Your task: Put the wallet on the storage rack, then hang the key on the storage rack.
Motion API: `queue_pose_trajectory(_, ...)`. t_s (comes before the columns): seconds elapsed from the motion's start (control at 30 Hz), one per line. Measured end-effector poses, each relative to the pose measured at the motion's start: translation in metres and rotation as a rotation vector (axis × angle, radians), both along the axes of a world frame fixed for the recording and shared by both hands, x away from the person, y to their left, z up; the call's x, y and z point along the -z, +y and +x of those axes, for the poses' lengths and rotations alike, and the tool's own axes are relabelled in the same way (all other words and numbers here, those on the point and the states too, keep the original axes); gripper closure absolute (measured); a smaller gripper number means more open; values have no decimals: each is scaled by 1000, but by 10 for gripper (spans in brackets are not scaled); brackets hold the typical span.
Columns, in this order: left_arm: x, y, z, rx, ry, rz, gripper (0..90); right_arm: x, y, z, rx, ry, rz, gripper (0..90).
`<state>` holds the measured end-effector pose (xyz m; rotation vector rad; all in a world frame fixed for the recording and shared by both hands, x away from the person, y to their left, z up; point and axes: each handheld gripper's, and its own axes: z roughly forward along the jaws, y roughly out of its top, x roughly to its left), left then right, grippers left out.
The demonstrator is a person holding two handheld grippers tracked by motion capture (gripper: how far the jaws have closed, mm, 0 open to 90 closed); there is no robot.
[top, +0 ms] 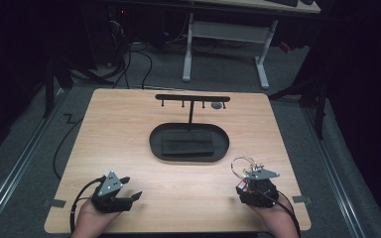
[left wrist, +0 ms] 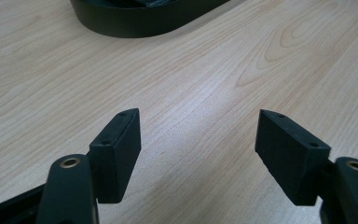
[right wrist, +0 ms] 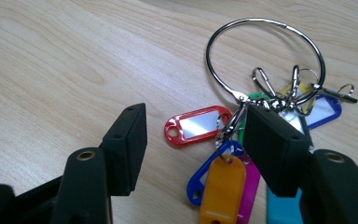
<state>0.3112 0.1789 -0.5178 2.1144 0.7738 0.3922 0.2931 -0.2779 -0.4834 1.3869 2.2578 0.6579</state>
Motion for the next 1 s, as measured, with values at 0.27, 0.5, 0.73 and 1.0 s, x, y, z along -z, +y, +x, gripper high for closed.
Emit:
queue_pose_trajectory(0.27, 0, 4, 1, -5, -1, -9, 295, -16, 5, 18, -40, 47, -64, 400)
queue_pose_trajectory(0.5, 1, 3, -1, 0, 0, -3, 296, -25, 15, 33, -83, 96, -109, 407)
queue_pose_trajectory(0.73, 1, 3, -2, 7, -3, 3, 296, -27, 24, 45, -119, 149, -145, 455)
queue_pose_trajectory(1.0, 2, 0, -2, 21, -6, 25, 297, -24, 32, 64, -164, 231, -202, 477)
